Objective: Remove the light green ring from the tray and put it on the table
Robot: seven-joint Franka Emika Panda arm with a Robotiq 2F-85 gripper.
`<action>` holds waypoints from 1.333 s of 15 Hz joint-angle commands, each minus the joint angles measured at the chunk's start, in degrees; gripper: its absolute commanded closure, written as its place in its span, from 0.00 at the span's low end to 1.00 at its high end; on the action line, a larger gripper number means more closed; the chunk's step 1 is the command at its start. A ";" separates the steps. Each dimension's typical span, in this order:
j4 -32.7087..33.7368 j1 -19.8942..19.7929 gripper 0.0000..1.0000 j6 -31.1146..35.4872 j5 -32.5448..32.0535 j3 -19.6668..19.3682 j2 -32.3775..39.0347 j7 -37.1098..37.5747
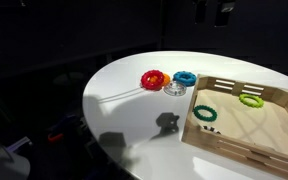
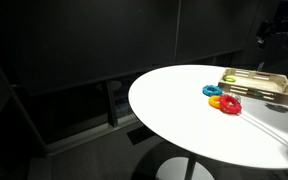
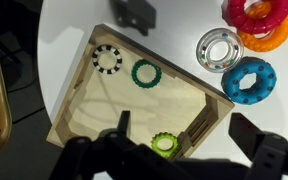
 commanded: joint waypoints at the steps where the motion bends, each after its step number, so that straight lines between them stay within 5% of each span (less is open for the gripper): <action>1: 6.37 0.23 0.00 -1.86 1.77 -1.41 4.20 0.73; 20: 33.47 0.31 0.00 -3.09 1.59 -8.47 35.71 6.07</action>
